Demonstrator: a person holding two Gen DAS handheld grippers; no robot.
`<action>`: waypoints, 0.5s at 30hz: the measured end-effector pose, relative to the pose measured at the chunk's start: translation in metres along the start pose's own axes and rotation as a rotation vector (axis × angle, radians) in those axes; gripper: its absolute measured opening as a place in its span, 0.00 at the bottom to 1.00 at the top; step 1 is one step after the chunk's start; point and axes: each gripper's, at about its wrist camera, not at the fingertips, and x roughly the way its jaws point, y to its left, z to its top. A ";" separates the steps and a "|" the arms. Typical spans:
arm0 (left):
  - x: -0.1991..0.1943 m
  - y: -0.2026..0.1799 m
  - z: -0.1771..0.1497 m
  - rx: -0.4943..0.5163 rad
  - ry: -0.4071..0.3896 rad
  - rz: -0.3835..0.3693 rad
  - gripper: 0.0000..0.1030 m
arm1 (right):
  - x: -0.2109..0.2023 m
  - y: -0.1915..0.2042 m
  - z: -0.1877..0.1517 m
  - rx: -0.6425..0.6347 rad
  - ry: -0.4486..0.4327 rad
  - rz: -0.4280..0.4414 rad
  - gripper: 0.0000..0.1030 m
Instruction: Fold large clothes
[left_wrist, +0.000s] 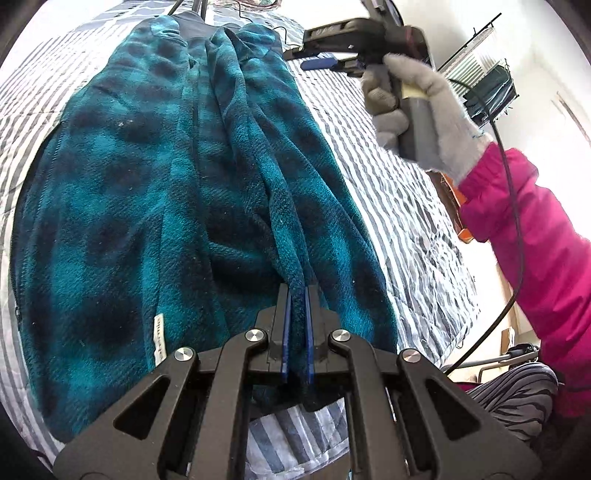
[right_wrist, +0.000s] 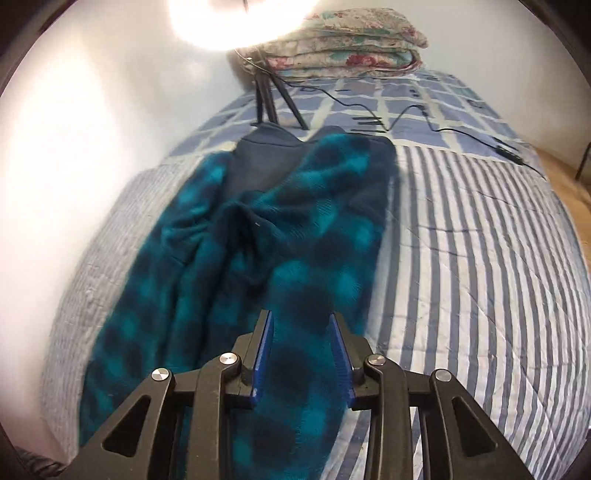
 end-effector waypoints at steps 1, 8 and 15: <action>-0.002 0.000 0.001 -0.004 0.003 -0.003 0.04 | 0.006 -0.001 -0.001 0.012 0.001 -0.005 0.32; -0.030 -0.003 0.001 0.013 -0.032 -0.007 0.17 | 0.056 -0.006 -0.010 -0.076 0.073 -0.157 0.28; -0.082 0.011 0.008 0.031 -0.084 0.016 0.27 | 0.021 0.029 0.017 -0.105 -0.049 -0.135 0.27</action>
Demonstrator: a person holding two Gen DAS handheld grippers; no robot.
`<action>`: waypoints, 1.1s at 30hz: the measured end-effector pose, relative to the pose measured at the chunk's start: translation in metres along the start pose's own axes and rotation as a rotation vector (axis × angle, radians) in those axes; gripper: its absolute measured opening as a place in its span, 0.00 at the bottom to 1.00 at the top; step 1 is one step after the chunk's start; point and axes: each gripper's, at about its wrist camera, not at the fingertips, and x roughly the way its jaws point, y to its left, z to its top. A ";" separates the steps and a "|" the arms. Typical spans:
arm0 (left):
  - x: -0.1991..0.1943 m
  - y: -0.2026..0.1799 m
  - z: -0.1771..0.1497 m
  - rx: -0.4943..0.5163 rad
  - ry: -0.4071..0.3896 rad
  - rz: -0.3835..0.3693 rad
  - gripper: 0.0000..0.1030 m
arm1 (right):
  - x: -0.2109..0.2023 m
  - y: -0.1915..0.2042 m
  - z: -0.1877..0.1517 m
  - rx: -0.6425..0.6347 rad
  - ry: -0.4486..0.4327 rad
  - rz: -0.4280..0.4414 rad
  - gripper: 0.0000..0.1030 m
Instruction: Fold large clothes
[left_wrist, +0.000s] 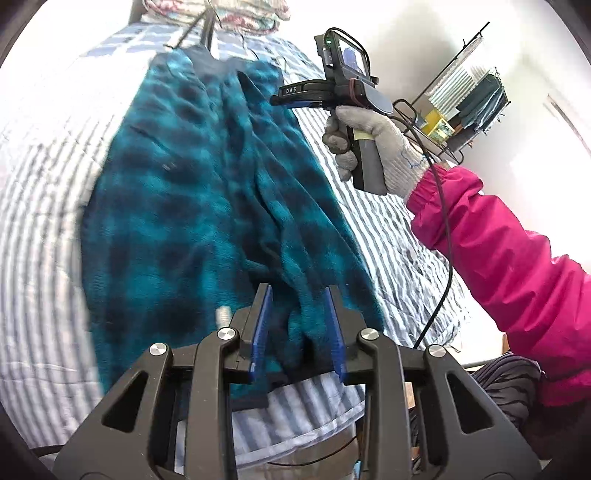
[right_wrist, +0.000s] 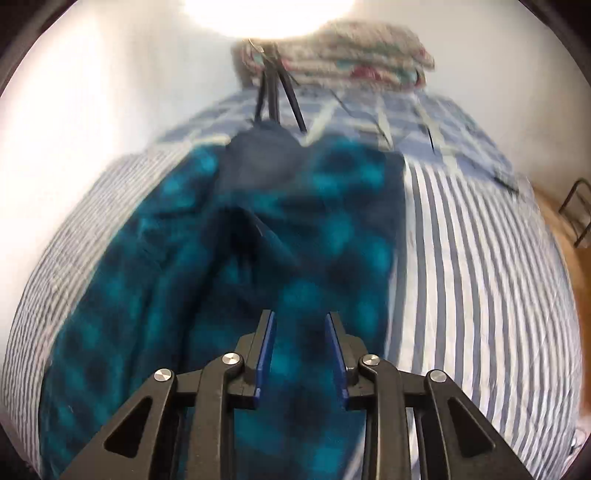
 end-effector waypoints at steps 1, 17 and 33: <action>-0.006 0.004 0.001 0.000 -0.007 0.013 0.27 | 0.001 0.003 0.006 0.005 -0.007 -0.004 0.27; -0.024 0.048 0.007 -0.073 -0.038 0.181 0.42 | 0.038 0.050 0.019 -0.053 0.046 0.040 0.35; -0.045 0.079 0.015 -0.107 -0.057 0.122 0.42 | -0.161 0.039 -0.164 -0.039 0.032 0.235 0.35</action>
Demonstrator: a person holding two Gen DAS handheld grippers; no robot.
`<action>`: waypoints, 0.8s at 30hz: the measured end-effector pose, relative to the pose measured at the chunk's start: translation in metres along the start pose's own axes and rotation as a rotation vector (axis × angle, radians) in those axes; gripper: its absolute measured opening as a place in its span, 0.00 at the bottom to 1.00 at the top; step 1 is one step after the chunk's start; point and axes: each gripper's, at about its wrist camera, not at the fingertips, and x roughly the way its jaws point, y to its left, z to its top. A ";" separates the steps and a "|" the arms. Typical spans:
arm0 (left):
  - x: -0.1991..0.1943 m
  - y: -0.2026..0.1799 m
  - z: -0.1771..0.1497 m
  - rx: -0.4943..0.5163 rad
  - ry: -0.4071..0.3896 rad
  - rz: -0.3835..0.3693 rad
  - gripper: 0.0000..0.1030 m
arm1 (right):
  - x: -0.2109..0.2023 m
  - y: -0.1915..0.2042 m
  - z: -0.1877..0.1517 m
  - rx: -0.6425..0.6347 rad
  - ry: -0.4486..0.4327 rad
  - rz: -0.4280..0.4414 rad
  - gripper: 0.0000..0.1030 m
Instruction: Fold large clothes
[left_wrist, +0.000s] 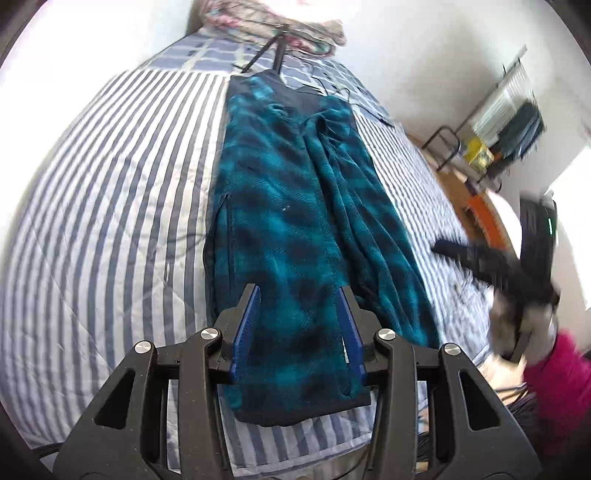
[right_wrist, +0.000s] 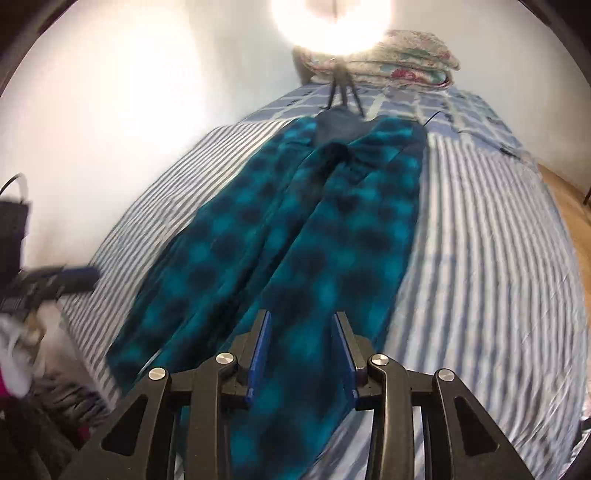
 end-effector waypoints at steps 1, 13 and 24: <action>0.001 0.004 -0.002 -0.011 0.007 0.002 0.42 | 0.000 0.006 -0.008 -0.001 0.004 0.017 0.34; 0.010 0.006 -0.020 0.013 0.026 0.020 0.42 | 0.050 0.093 -0.087 -0.282 0.117 0.033 0.29; 0.018 0.020 -0.024 -0.025 0.049 0.036 0.42 | -0.020 0.032 -0.074 -0.033 -0.048 0.086 0.33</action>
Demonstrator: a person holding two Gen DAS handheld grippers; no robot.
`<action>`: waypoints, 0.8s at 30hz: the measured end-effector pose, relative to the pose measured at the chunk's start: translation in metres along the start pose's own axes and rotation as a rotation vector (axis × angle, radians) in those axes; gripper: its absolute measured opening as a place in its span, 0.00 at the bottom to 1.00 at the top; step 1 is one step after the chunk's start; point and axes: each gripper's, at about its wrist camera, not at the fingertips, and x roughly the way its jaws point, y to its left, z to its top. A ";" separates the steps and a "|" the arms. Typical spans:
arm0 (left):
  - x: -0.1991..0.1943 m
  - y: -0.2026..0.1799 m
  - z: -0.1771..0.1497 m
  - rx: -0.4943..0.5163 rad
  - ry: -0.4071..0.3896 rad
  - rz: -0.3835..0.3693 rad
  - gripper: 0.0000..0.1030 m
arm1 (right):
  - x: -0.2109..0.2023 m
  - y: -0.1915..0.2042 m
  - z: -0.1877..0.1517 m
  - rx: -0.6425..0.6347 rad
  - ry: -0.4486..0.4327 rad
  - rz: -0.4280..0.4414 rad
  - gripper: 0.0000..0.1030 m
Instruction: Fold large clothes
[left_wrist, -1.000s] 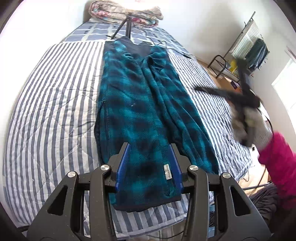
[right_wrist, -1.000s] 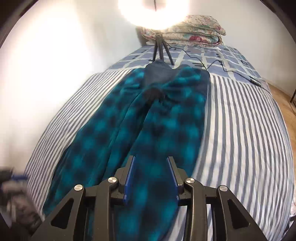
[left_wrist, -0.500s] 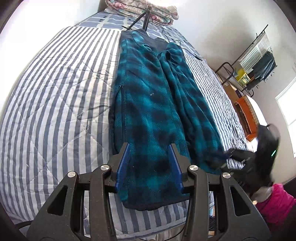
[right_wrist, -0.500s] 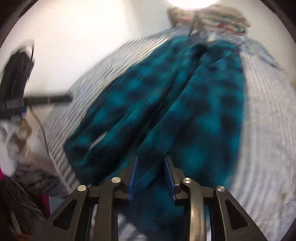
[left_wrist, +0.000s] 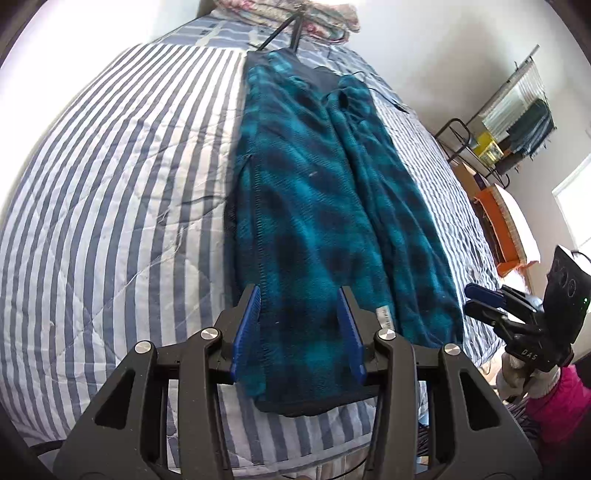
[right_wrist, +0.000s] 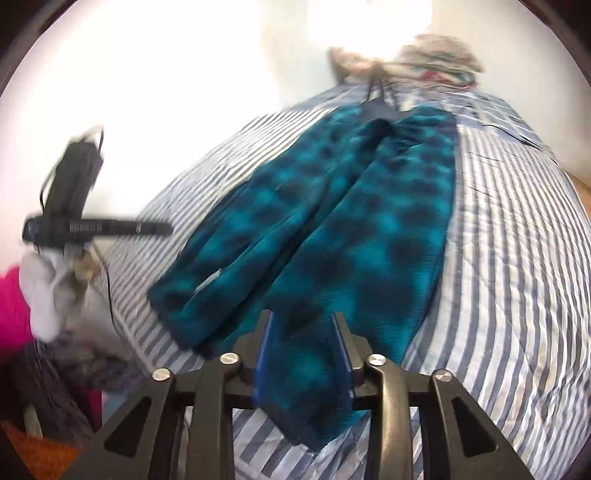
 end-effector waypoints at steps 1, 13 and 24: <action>0.002 0.003 -0.001 -0.012 0.007 0.002 0.42 | 0.004 0.002 -0.001 -0.003 0.007 0.002 0.33; 0.032 0.059 -0.014 -0.246 0.104 -0.102 0.54 | 0.008 -0.022 -0.005 0.117 -0.052 0.012 0.42; 0.047 0.030 -0.036 -0.102 0.177 -0.098 0.54 | 0.034 0.004 -0.027 -0.053 0.148 -0.016 0.38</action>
